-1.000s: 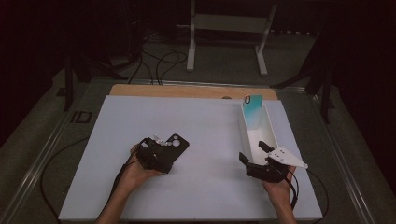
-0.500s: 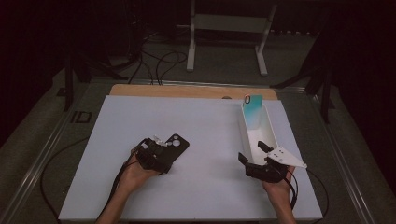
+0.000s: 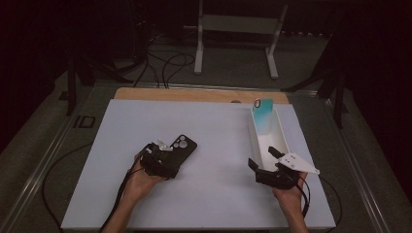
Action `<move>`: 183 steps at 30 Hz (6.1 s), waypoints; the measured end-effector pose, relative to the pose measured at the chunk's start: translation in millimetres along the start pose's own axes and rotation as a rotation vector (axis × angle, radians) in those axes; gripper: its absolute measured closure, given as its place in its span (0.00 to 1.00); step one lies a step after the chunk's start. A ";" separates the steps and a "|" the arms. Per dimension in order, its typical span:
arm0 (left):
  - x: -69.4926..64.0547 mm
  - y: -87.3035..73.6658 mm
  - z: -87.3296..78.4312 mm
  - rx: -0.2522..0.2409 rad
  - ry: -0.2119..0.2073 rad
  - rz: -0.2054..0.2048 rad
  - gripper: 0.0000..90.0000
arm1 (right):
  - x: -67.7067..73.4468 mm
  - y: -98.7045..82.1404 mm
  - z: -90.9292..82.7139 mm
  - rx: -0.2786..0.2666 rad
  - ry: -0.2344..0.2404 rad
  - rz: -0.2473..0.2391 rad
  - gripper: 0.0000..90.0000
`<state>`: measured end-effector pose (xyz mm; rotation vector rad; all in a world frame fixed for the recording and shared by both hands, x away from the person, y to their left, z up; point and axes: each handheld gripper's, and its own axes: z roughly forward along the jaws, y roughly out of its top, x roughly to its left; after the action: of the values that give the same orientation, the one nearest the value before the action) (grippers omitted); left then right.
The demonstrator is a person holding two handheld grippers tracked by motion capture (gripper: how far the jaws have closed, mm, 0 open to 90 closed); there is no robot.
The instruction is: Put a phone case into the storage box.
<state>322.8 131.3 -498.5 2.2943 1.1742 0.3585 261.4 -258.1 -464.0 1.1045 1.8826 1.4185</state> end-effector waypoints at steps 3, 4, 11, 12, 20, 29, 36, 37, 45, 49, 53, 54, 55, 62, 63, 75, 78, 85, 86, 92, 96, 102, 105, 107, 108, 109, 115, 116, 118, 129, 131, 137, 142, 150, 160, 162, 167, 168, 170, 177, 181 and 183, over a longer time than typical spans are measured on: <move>0.7 0.1 -4.3 -0.028 0.009 -0.002 0.18 | 0.3 0.4 0.2 0.004 0.002 0.000 0.13; 1.6 0.2 -8.6 -0.058 0.004 -0.007 0.18 | 0.8 0.8 0.4 0.002 0.002 -0.003 0.13; 1.2 1.0 -21.4 -0.140 0.019 -0.011 0.18 | 2.7 5.1 3.7 0.015 0.025 0.000 0.14; 0.8 1.0 -23.2 -0.151 0.019 -0.007 0.18 | 3.0 6.6 4.6 0.020 0.037 0.006 0.14; -5.2 3.8 -41.2 -0.268 0.035 -0.005 0.18 | 9.6 22.4 17.6 0.083 0.127 0.004 0.11; -16.3 8.8 -53.6 -0.331 0.027 0.029 0.18 | 15.9 48.6 32.8 0.113 0.189 0.025 0.10; -25.2 12.1 -57.7 -0.368 0.022 0.061 0.18 | 22.9 61.4 45.5 0.125 0.228 0.035 0.10; -27.2 12.8 -58.2 -0.373 0.021 0.069 0.18 | 24.3 63.3 47.7 0.122 0.238 0.038 0.10; -45.9 18.7 -64.3 -0.416 0.015 0.131 0.18 | 40.1 76.5 67.1 0.132 0.309 0.058 0.10; -52.1 19.3 -65.8 -0.439 0.009 0.147 0.18 | 46.3 80.0 74.2 0.142 0.337 0.068 0.10; -56.8 19.6 -66.8 -0.451 0.006 0.165 0.18 | 52.8 82.6 79.3 0.150 0.358 0.084 0.15; -57.7 19.6 -66.8 -0.455 0.006 0.167 0.18 | 54.7 83.1 80.5 0.156 0.368 0.090 0.16; -58.4 19.7 -66.8 -0.454 0.003 0.172 0.18 | 56.3 83.4 82.0 0.160 0.376 0.094 0.17; -64.0 19.8 -64.8 -0.477 -0.002 0.195 0.17 | 66.0 87.4 90.2 0.203 0.407 0.125 0.36; -64.0 19.8 -64.8 -0.477 -0.002 0.195 0.17 | 67.0 87.9 91.3 0.213 0.413 0.135 0.40; -66.9 18.3 -61.6 -0.508 -0.021 0.191 0.17 | 73.4 87.7 96.5 0.250 0.503 0.150 0.72; -69.3 16.6 -59.8 -0.518 -0.015 0.190 0.17 | 72.5 88.2 96.2 0.237 0.548 0.178 0.80; -70.6 16.4 -56.7 -0.508 -0.020 0.190 0.17 | 72.1 86.9 96.2 0.231 0.589 0.195 0.88; -70.4 16.4 -56.8 -0.504 -0.021 0.194 0.17 | 72.9 87.1 95.7 0.232 0.590 0.182 0.88; -71.0 16.1 -56.6 -0.501 -0.014 0.189 0.17 | 74.5 86.7 94.8 0.227 0.586 0.182 0.88; -71.4 15.5 -56.1 -0.495 -0.015 0.185 0.17 | 75.1 85.0 96.6 0.222 0.579 0.192 0.87; -79.0 16.6 -53.5 -0.490 -0.010 0.211 0.17 | 81.8 83.4 100.3 0.231 0.584 0.183 0.90; -78.8 16.5 -54.0 -0.493 -0.020 0.208 0.17 | 83.6 83.8 99.5 0.236 0.577 0.171 0.95; -79.0 16.7 -53.7 -0.492 -0.021 0.207 0.17 | 83.7 84.0 98.9 0.236 0.578 0.162 0.95; -78.8 17.2 -53.2 -0.487 -0.031 0.201 0.16 | 85.2 84.8 98.3 0.239 0.573 0.149 0.95; -78.8 17.2 -53.2 -0.487 -0.031 0.201 0.16 | 85.2 84.8 98.3 0.239 0.573 0.149 0.95; -75.7 18.0 -52.5 -0.466 -0.069 0.198 0.15 | 85.5 84.3 98.3 0.247 0.567 0.126 0.95; -72.7 18.4 -52.8 -0.455 -0.110 0.189 0.14 | 84.8 84.1 98.0 0.251 0.568 0.118 0.95; -68.8 18.7 -52.8 -0.451 -0.156 0.173 0.11 | 83.3 84.0 97.4 0.246 0.570 0.111 0.95; -58.6 19.5 -44.8 -0.401 -0.374 0.113 0.01 | 84.8 84.9 87.7 0.243 0.644 0.037 0.95; -55.9 19.1 -44.5 -0.395 -0.415 0.105 0.04 | 86.5 84.7 86.8 0.243 0.664 0.019 0.95; -54.3 18.1 -43.8 -0.382 -0.477 0.108 0.12 | 88.8 85.0 88.2 0.258 0.693 -0.008 0.95; -54.4 17.3 -42.3 -0.368 -0.513 0.122 0.20 | 92.3 84.2 88.9 0.270 0.718 -0.034 0.95; -50.0 15.3 -41.7 -0.353 -0.552 0.133 0.45 | 87.5 86.7 88.3 0.273 0.712 -0.055 0.94; -49.6 13.4 -40.0 -0.338 -0.626 0.166 0.81 | 77.7 89.6 85.4 0.262 0.715 -0.052 0.71; -49.0 13.6 -38.8 -0.335 -0.617 0.159 0.92 | 78.1 89.4 84.7 0.260 0.714 -0.057 0.61; -51.9 13.8 -39.0 -0.336 -0.609 0.170 0.94 | 85.0 87.7 85.3 0.258 0.661 -0.101 0.39; -52.0 13.6 -39.6 -0.346 -0.600 0.163 0.95 | 87.3 87.2 85.5 0.265 0.642 -0.115 0.37; -51.2 13.7 -40.0 -0.349 -0.593 0.158 0.95 | 88.8 86.5 86.4 0.267 0.625 -0.124 0.33; -47.5 13.1 -44.3 -0.382 -0.549 0.143 0.95 | 92.8 85.0 90.1 0.290 0.577 -0.132 0.23; -44.0 12.2 -48.0 -0.410 -0.518 0.119 0.95 | 91.1 84.1 89.4 0.289 0.562 -0.115 0.22; -42.0 12.0 -50.1 -0.427 -0.499 0.105 0.95 | 89.0 84.1 88.4 0.281 0.543 -0.100 0.18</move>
<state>283.2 108.4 -450.2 1.9158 0.6552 0.0528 310.0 -127.4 -406.0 0.7728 2.5421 1.5357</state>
